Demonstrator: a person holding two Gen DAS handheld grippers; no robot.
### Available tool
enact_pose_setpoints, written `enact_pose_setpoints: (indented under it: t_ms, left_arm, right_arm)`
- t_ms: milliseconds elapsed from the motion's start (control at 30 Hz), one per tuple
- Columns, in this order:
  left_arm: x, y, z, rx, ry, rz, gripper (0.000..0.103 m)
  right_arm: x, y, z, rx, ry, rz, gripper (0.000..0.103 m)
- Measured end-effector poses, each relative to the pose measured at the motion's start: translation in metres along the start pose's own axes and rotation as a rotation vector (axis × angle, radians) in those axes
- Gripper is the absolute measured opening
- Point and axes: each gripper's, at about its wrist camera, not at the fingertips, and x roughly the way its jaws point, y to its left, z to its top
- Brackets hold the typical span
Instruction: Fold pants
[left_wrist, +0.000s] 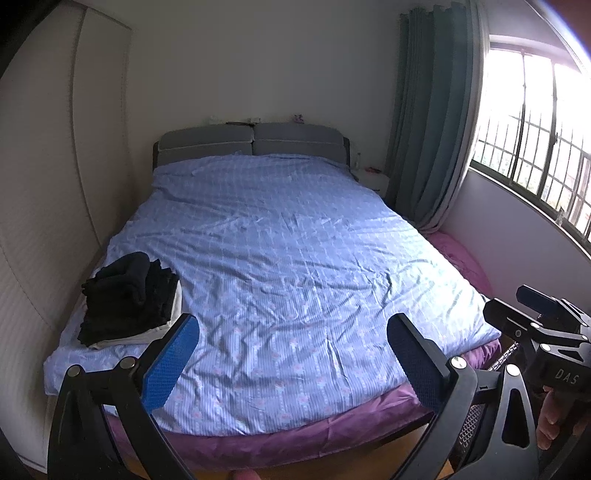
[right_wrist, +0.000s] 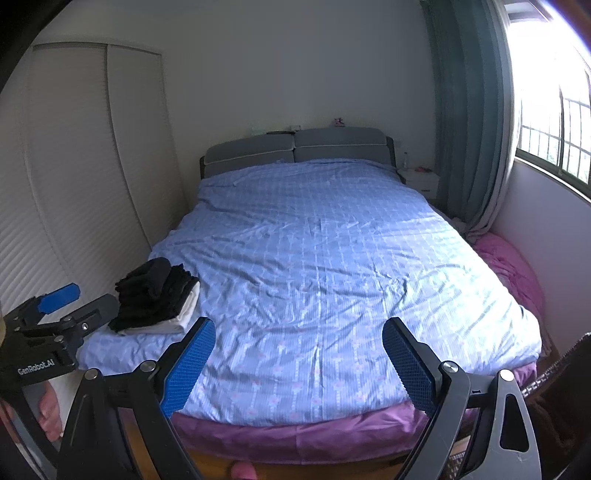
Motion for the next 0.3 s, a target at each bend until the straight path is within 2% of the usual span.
enact_pose_setpoints:
  t_ms: [300]
  left_arm:
    - [0.0061, -0.0019, 0.0021, -0.003, 0.005, -0.018, 0.103]
  right_arm:
    - [-0.0012, -0.0014, 0.0022, 0.007, -0.003, -0.012, 0.092]
